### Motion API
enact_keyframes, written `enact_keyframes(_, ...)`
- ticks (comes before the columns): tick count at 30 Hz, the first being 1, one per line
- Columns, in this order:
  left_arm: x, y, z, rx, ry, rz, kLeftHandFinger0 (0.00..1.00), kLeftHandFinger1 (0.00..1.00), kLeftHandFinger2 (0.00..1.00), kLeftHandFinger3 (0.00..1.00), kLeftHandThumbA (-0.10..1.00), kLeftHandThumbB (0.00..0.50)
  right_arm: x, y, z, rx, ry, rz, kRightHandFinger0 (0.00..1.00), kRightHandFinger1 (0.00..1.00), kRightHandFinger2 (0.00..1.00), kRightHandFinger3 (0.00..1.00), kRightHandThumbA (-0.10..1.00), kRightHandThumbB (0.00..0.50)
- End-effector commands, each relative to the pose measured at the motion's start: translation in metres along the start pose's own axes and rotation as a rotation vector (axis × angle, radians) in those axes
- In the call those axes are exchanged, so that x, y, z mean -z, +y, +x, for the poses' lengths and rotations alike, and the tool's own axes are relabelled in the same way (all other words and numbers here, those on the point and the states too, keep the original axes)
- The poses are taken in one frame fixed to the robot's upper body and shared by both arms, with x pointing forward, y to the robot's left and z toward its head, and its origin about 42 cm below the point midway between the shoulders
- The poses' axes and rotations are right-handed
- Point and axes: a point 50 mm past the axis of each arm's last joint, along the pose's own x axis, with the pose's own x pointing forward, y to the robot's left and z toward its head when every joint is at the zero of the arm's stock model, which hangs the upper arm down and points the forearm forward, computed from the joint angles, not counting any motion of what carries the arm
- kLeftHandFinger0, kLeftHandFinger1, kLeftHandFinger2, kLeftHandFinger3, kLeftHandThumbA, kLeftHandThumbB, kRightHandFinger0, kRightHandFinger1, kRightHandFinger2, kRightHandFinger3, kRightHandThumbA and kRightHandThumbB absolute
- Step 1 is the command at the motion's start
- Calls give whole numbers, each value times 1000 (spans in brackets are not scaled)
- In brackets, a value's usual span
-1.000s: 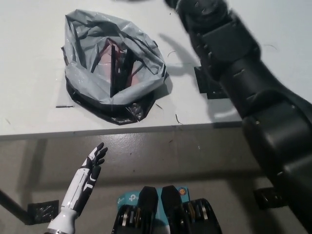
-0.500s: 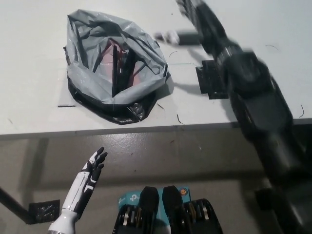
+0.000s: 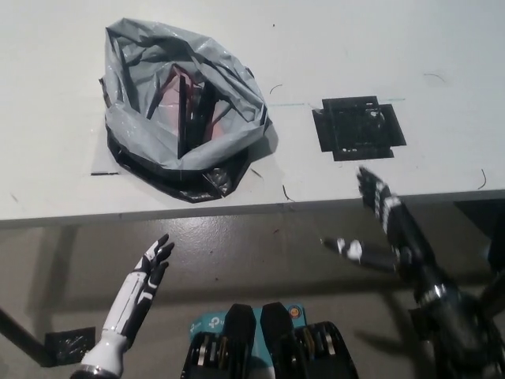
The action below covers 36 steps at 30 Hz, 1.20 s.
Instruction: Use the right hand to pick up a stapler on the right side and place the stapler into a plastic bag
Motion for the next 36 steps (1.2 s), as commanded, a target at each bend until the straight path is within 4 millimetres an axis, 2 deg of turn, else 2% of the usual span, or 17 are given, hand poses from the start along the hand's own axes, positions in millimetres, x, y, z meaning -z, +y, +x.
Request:
enact_keyframes(1,-41,27,58,-71,-166,-21,1000,1000,1000,1000,1000,446,-116,15,-73,60,-783,-162,1000,1000,1000,1000,1000,297)
enact_keyframes(7,-53,29,67,-68,-189,-24,1000,1000,1000,1000,1000,425,-80,-4,-38,141,-648,-181,1000,1000,1000,1000,988,246)
enact_keyframes(8,-53,29,67,-68,-191,-24,1000,1000,1000,1000,1000,412,-77,-6,-37,141,-635,-188,1000,1000,1000,1000,971,240)
enact_keyframes(9,-55,29,67,-63,-196,-23,1000,1000,1000,1000,1000,399,-68,-9,-34,140,-600,-187,1000,1000,1000,1000,932,247)
enact_keyframes(11,-58,29,65,-52,-204,-12,1000,1000,1000,1000,1000,386,-50,-17,-30,146,-519,-208,1000,1000,1000,1000,934,276)
enact_keyframes(13,-62,28,61,-27,-239,120,1000,1000,1000,1000,1000,389,-25,-26,-27,146,-409,-207,1000,1000,1000,1000,888,272)
enact_keyframes(15,-64,29,58,-21,-244,158,1000,1000,1000,1000,1000,385,-14,-29,-25,141,-367,-207,1000,1000,1000,1000,868,246)
enact_keyframes(16,-64,29,57,-21,-244,160,1000,1000,1000,1000,1000,384,-11,-29,-25,138,-359,-207,1000,1000,1000,1000,856,242)
enact_keyframes(19,-63,27,50,-20,-235,125,1000,1000,1000,1000,1000,341,-3,-29,-26,115,-327,-196,1000,1000,1000,1000,843,237)
enact_keyframes(27,-51,23,34,-23,-199,119,1000,1000,1000,1000,1000,317,14,-18,-37,91,-289,-179,1000,1000,1000,1000,817,237)
enact_keyframes(32,-46,20,25,-16,-186,106,1000,1000,1000,1000,1000,318,20,-14,-46,88,-262,-186,1000,1000,1000,1000,824,255)
enact_keyframes(36,-43,21,21,-23,-182,101,1000,1000,1000,1000,1000,332,23,-10,-48,78,-256,-185,1000,1000,1000,1000,775,228)
